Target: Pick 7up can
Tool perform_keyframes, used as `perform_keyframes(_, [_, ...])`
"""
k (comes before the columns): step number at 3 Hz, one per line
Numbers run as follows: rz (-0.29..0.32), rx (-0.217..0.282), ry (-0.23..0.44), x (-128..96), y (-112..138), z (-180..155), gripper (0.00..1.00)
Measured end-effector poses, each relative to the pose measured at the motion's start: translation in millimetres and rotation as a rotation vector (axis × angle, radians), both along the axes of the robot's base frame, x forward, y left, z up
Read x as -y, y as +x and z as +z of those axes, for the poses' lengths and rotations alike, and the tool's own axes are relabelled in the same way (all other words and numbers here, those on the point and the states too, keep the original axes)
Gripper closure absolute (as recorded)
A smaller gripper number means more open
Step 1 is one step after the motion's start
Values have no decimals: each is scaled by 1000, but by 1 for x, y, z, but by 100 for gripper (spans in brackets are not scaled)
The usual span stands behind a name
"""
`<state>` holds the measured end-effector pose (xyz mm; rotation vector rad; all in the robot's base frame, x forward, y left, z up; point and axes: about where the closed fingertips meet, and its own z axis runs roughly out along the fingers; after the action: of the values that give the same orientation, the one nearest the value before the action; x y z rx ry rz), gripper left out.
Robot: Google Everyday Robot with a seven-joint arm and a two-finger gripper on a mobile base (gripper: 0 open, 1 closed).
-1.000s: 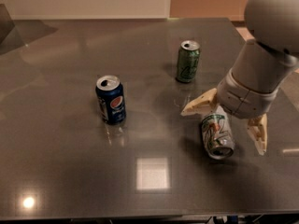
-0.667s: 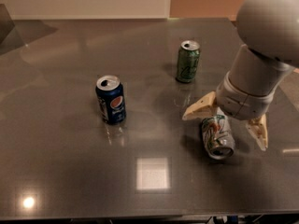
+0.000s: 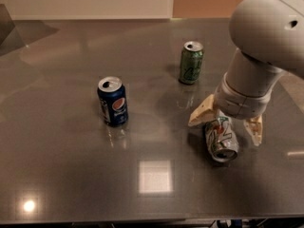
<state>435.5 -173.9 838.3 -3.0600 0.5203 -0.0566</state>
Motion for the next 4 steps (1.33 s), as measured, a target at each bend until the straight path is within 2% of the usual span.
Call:
perform_keyframes(2, [-9,-67,-2,-6,0,8,62])
perform_keyframes(3, [-68,-98,28,-12,3,23,85])
perform_keyframes(4, [-162,-114,82,-22,13,45,100])
